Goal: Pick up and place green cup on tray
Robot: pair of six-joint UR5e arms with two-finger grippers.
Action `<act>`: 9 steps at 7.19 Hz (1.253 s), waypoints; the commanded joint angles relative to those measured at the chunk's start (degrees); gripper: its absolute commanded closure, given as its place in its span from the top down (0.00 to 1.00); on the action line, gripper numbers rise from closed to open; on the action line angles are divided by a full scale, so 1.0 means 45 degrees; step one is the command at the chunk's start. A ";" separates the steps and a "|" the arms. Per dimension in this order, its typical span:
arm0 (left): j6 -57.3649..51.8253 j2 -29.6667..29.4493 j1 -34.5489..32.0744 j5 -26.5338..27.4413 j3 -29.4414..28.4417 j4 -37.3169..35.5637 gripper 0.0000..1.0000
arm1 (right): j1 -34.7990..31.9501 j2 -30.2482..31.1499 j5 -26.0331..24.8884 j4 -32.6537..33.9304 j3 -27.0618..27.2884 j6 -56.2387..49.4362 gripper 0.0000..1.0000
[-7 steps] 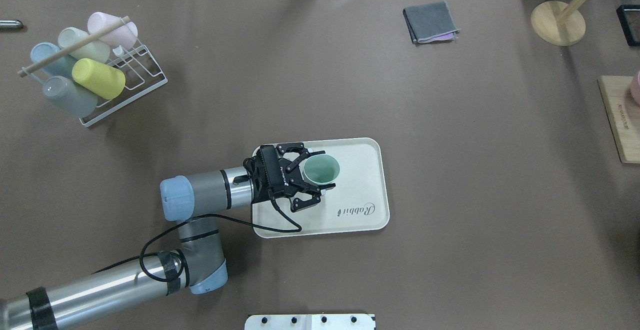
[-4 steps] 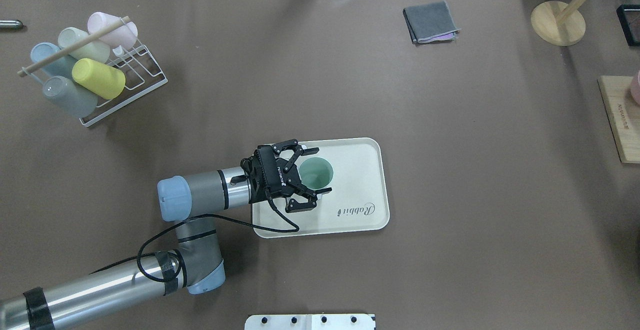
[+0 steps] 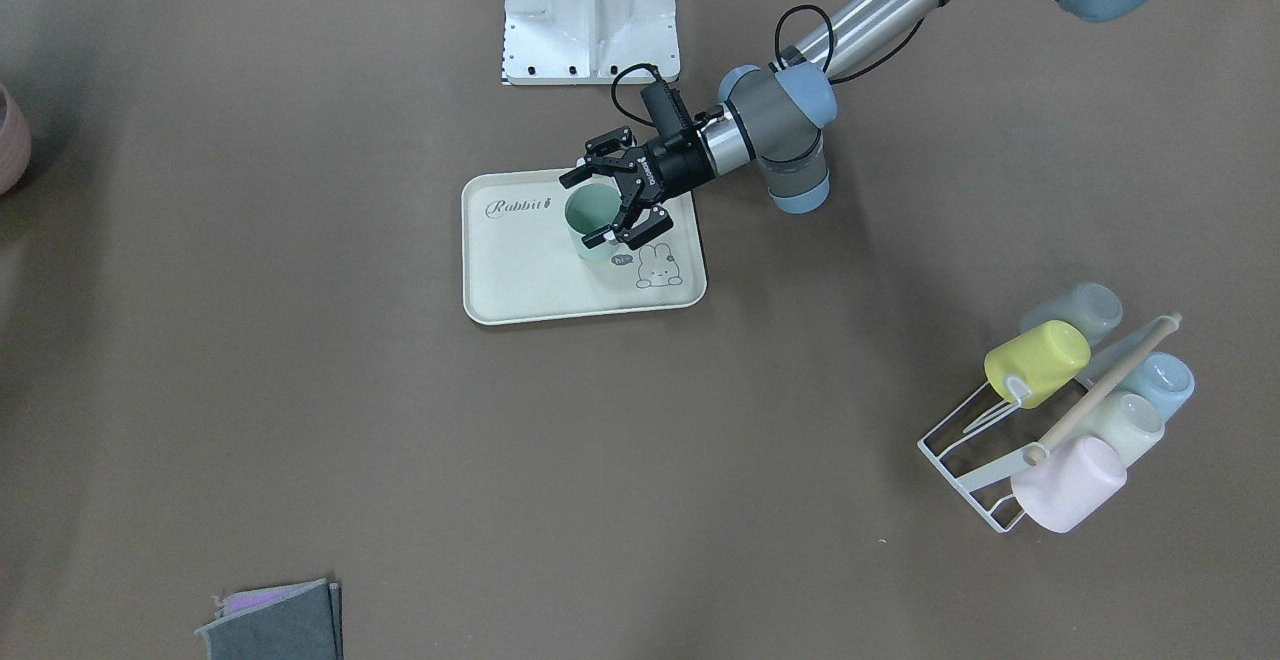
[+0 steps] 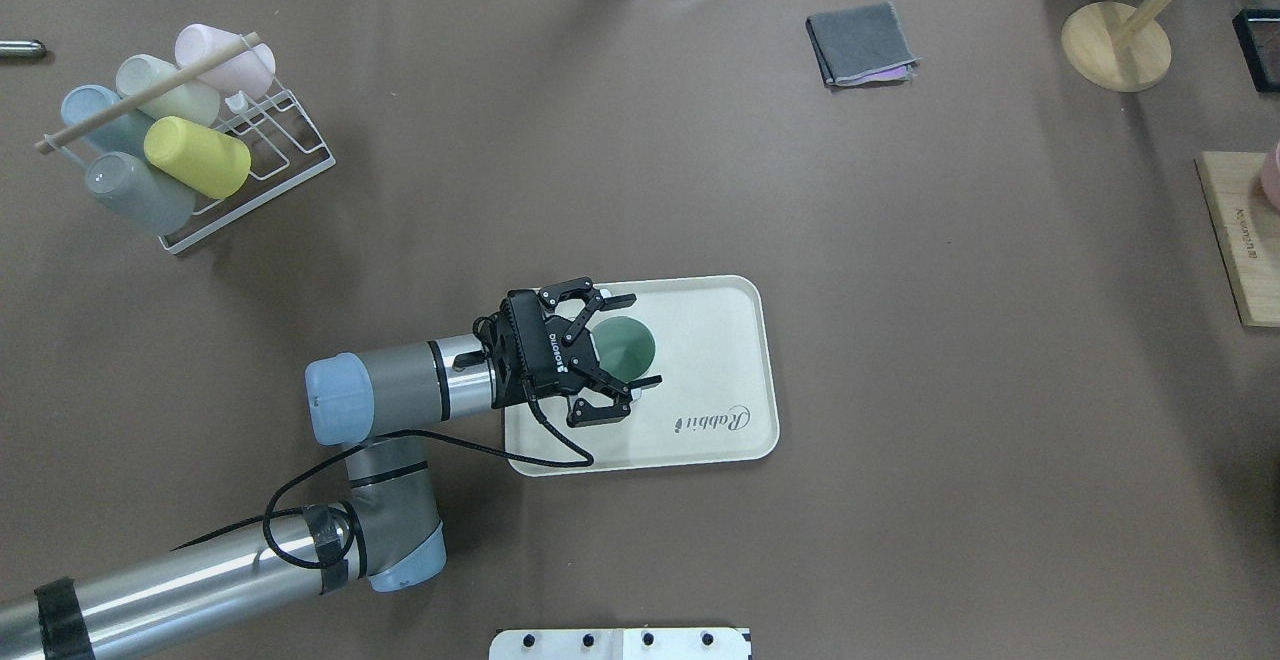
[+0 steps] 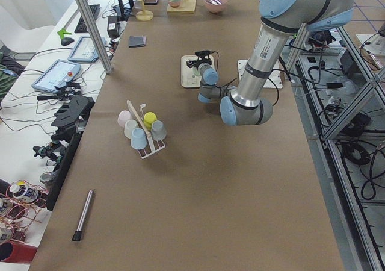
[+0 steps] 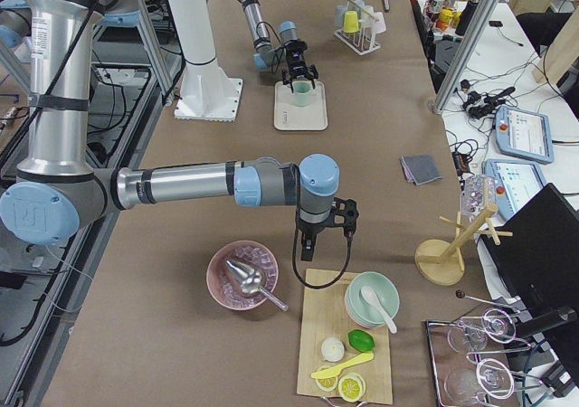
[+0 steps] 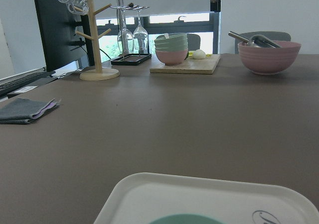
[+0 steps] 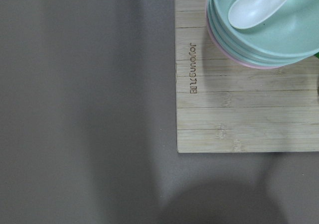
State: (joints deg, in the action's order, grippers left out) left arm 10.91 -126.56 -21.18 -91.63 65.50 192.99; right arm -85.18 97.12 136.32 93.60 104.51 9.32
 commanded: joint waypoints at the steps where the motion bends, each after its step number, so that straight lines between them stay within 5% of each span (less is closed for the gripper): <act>1: -0.0002 0.0680 -0.0021 0.0029 0.1995 -0.1761 0.98 | 0.0002 0.0020 0.0000 0.0000 -0.0021 0.0000 1.00; 5: -0.0002 0.0683 -0.1169 0.0166 0.4598 -0.7752 0.98 | 0.0002 0.0020 -0.0020 0.0000 -0.0040 0.0000 1.00; 9: -0.2173 0.0489 -0.3279 0.2850 0.6694 -1.7945 0.98 | 0.0002 0.0000 -0.0059 0.0000 -0.0040 0.0000 1.00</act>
State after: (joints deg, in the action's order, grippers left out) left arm 7.46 -123.95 -33.70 -84.18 94.04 125.65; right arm -85.17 97.14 136.15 93.60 104.33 9.34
